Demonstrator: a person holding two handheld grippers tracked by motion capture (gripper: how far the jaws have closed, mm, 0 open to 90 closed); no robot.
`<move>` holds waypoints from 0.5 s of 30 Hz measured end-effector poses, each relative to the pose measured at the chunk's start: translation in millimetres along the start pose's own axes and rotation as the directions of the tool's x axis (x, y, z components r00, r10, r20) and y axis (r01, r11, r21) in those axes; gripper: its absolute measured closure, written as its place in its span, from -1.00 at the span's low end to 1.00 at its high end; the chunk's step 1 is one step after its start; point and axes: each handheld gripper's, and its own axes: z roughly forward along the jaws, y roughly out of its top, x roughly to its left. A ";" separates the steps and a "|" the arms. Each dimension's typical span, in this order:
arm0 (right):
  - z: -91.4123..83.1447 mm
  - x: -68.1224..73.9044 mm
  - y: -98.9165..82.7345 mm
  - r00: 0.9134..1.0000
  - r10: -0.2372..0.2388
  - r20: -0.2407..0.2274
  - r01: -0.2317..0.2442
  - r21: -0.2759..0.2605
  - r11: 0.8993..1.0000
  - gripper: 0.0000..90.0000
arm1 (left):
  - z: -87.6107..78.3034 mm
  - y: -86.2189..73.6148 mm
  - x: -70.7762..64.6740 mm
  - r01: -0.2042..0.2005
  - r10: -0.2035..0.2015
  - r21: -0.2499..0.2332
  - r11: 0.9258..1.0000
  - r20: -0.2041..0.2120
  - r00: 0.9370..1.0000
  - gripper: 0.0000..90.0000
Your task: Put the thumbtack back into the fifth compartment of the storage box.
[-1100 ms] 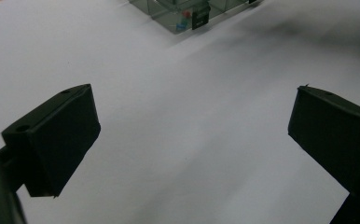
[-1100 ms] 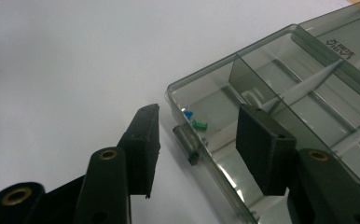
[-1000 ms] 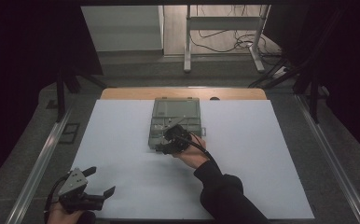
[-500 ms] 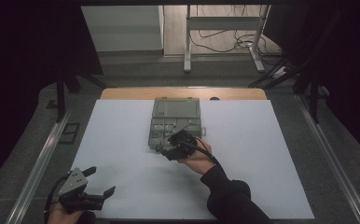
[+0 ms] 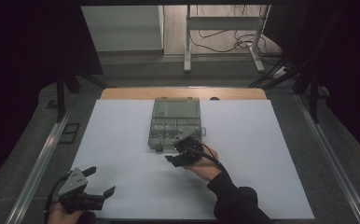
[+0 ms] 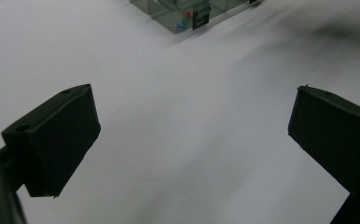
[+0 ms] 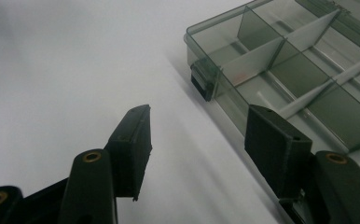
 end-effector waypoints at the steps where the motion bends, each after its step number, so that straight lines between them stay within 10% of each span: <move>1: 0.0 0.0 0.0 1.000 0.000 0.000 0.000 0.000 1.000 -0.08 | 0.0 -0.1 0.0 0.000 0.000 -0.001 1.000 0.000 1.000 -0.95; 15: -14.8 -1.8 -17.2 0.999 0.043 0.012 -0.042 -0.018 0.999 -0.46 | -1.0 -0.5 1.3 0.011 -0.011 -0.011 1.000 0.009 1.000 -0.96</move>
